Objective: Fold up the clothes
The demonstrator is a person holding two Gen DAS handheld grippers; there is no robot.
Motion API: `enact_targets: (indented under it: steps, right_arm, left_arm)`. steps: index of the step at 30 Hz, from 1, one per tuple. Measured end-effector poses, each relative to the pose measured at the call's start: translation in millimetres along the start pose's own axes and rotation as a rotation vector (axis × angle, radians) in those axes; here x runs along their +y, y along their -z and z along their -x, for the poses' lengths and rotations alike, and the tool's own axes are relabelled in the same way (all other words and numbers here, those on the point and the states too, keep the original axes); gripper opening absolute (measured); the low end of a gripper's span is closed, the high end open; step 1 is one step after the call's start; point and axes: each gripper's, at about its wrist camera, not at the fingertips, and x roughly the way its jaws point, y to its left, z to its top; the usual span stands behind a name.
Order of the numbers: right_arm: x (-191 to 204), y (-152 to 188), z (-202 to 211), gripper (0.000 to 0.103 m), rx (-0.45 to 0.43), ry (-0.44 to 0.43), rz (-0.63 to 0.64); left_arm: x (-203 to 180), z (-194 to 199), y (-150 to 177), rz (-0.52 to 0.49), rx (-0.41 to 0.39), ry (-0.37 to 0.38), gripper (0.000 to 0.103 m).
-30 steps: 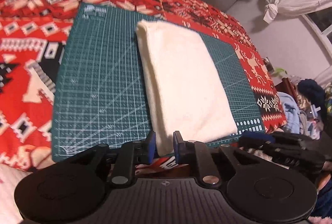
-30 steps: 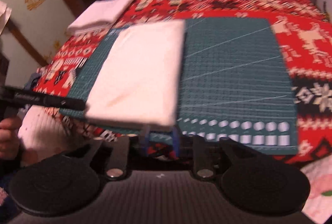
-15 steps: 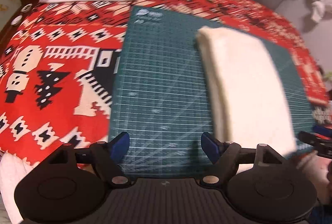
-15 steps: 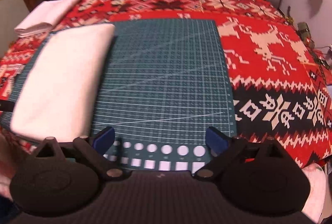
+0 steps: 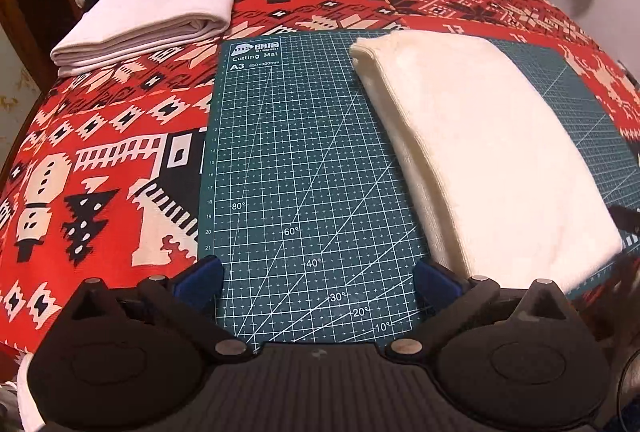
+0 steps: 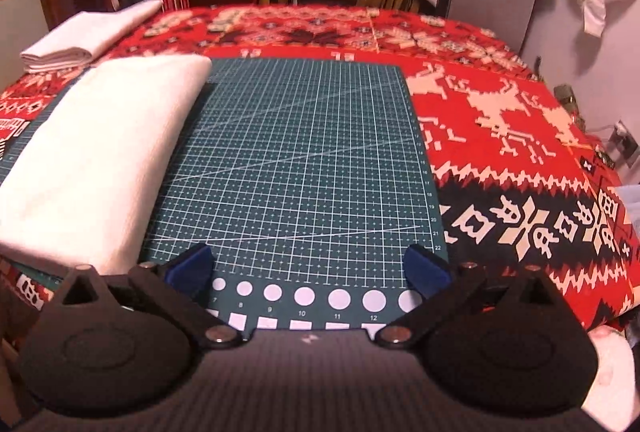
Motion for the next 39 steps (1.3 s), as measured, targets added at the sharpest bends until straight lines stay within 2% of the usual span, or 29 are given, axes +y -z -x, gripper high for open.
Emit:
enact_targets:
  steps: [6,11,13,15,16,17,18,19,21,23,26,28,31,32,37,39]
  right_arm:
    - [2.8,0.1,-1.4,0.103,-0.013,0.011,-0.006]
    - [2.7,-0.1,5.0,0.102,-0.004,0.005,-0.025]
    - [5.2,2.1,21.5,0.101,-0.055,-0.04,-0.021]
    - [12.1,4.8,40.1,0.095,-0.093,-0.067,0.005]
    - [16.3,6.9,46.3,0.092,-0.088,-0.083,0.016]
    - [20.8,9.3,51.0,0.084,-0.071,-0.101,0.025]
    - [25.4,12.4,54.1,0.074,-0.053,-0.123,0.029]
    - [31.2,15.4,55.1,0.07,-0.043,-0.133,0.048]
    - [43.6,19.8,54.8,0.051,-0.035,-0.131,0.094]
    - [53.6,20.0,51.6,0.041,-0.026,-0.139,0.119]
    - [66.9,18.3,48.1,0.039,-0.021,-0.174,0.138]
    - [75.2,19.6,45.8,0.032,-0.019,-0.164,0.154]
    - [79.7,20.4,42.0,0.028,-0.017,-0.157,0.142]
    - [81.7,20.3,41.4,0.024,-0.021,-0.145,0.145]
    - [89.7,17.1,39.7,0.02,-0.049,-0.102,0.128]
    - [93.5,16.7,38.0,0.01,-0.053,-0.103,0.117]
  left_arm:
    - [1.0,0.0,9.5,-0.015,-0.064,0.017,0.103]
    - [1.0,0.6,5.6,-0.009,-0.049,0.023,0.102]
    - [4.8,3.7,3.7,0.014,-0.044,0.041,0.096]
    - [12.0,10.8,4.2,0.065,-0.052,0.076,0.082]
    - [16.0,15.3,4.3,0.1,-0.053,0.098,0.08]
    - [20.1,20.2,4.5,0.14,-0.054,0.122,0.076]
    - [23.5,26.4,5.1,0.175,-0.065,0.144,0.075]
    - [25.3,32.8,5.5,0.2,-0.081,0.162,0.075]
    - [25.4,44.3,5.9,0.225,-0.119,0.186,0.07]
    - [22.2,51.3,5.1,0.234,-0.133,0.216,0.069]
    - [15.8,54.9,4.3,0.239,-0.132,0.254,0.069]
    - [11.8,55.3,4.5,0.244,-0.128,0.278,0.069]
    - [5.9,55.1,4.6,0.246,-0.125,0.313,0.069]
    - [3.8,54.9,4.3,0.242,-0.128,0.326,0.069]
    - [-6.6,48.3,3.3,0.236,-0.122,0.367,0.069]
    - [-8.9,44.2,3.4,0.24,-0.113,0.378,0.069]
